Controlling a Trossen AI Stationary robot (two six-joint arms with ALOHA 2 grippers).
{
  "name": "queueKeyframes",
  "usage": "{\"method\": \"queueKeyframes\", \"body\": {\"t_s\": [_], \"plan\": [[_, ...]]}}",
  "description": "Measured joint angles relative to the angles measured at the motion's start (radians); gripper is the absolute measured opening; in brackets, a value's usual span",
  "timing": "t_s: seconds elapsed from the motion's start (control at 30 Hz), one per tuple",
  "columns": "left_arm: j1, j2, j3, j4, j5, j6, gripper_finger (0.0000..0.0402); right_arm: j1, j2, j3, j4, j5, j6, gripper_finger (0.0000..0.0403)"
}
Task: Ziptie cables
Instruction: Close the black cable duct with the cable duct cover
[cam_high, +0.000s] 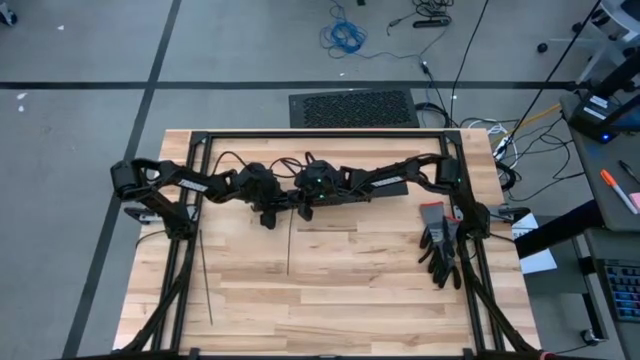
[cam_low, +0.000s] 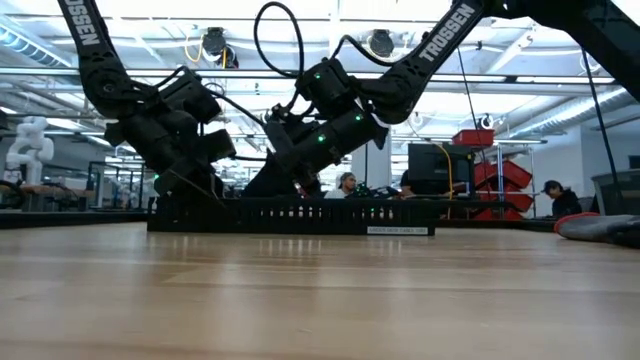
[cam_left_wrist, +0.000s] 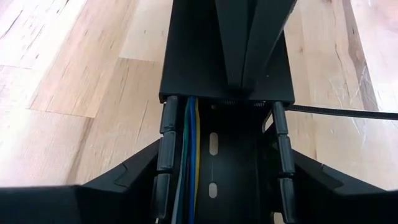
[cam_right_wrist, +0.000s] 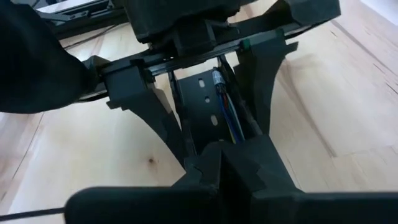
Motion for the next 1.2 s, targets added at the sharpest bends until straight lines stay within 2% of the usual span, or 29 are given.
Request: {"method": "queueKeyframes", "body": {"t_s": [0.5, 0.8, 1.03, 1.1, 1.2], "plan": [[-0.001, 0.0, 0.0, 0.001, -0.005, -0.002, 0.0249, 0.001, -0.01, 0.027, -0.026, 0.003, -0.026, 0.0], [-0.001, 0.001, 0.004, 0.002, -0.01, -0.002, 0.0249, 0.003, -0.125, 0.021, -0.123, 0.01, -0.076, 0.0004], [-0.002, 0.0, 0.004, -0.001, -0.01, -0.004, 0.0249, -0.005, -0.147, 0.023, -0.234, 0.05, -0.083, 0.0004], [-0.002, 0.0, 0.004, -0.001, -0.01, -0.004, 0.0249, -0.008, -0.141, 0.024, -0.252, 0.089, -0.081, 0.0004], [-0.002, 0.0, 0.004, -0.002, -0.01, -0.004, 0.0249, -0.013, -0.131, 0.012, -0.239, 0.092, -0.069, 0.0004]]}}
